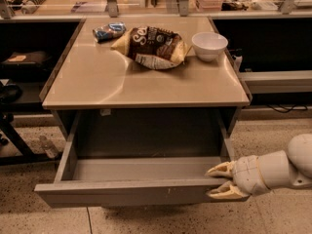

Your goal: Open top drawer

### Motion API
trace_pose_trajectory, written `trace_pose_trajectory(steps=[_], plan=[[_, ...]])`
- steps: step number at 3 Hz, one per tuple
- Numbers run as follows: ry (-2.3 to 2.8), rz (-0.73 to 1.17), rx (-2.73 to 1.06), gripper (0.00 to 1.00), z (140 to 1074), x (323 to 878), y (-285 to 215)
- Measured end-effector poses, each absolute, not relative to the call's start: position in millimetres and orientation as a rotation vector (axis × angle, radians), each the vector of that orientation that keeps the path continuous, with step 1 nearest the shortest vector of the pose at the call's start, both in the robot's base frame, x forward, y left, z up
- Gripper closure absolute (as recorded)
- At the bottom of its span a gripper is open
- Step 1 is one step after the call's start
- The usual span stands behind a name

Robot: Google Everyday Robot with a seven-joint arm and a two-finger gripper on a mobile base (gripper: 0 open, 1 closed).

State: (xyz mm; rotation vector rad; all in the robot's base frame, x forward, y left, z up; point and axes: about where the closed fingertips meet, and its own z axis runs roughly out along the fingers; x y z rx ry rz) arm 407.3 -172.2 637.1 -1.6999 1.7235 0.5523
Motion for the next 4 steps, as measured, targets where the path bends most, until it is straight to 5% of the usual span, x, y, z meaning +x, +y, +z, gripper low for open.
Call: trace_pose_trajectory(steps=[1,4], plan=[[1.724,0.554,-1.7,0.35,640,407,-172],[1.705,0.57,-1.705,1.0,640,383,-180]])
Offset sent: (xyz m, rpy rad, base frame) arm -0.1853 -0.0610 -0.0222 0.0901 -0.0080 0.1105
